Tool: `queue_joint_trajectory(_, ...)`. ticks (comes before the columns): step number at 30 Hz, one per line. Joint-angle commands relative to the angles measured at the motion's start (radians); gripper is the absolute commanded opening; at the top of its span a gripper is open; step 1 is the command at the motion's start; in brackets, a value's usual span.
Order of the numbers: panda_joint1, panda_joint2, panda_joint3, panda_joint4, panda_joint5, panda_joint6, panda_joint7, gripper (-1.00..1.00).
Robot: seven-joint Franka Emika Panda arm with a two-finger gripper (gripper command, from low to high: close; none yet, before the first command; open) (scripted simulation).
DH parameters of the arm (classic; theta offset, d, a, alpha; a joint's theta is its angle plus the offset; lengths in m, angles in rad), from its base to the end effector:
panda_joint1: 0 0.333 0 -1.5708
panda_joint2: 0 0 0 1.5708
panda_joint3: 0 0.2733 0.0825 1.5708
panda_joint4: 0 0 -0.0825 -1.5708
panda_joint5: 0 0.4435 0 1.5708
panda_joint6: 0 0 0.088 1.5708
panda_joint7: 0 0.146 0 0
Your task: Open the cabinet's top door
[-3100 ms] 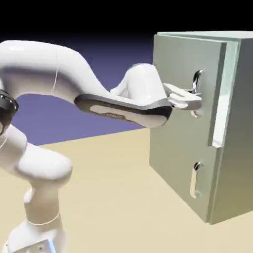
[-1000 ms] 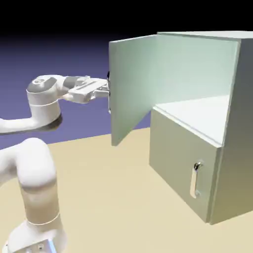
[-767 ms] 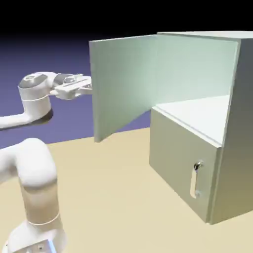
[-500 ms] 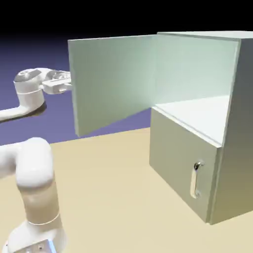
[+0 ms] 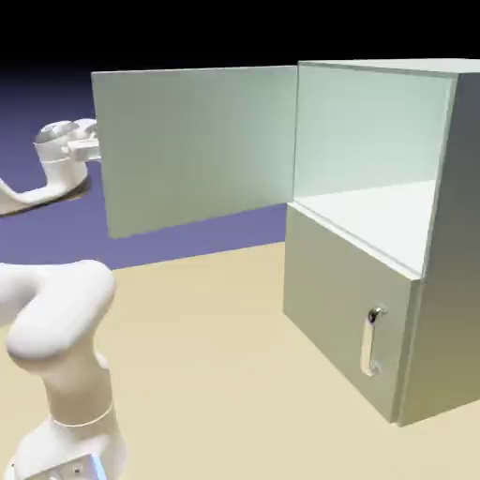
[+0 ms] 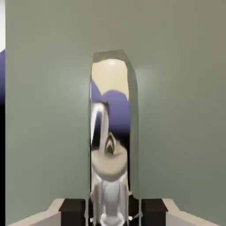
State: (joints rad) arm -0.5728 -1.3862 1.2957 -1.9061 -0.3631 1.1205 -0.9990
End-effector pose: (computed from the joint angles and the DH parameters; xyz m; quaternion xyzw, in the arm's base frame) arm 0.2353 0.3911 0.5304 0.6313 0.3192 -0.2201 0.6717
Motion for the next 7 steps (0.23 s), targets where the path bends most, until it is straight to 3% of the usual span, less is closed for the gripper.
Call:
queue_joint_trajectory(1,-0.027,-0.001,0.008,0.036,0.003,-0.025,-0.006,-1.00)
queue_joint_trajectory(7,-0.187,-0.010,0.043,0.253,0.009,-0.176,-0.051,-1.00)
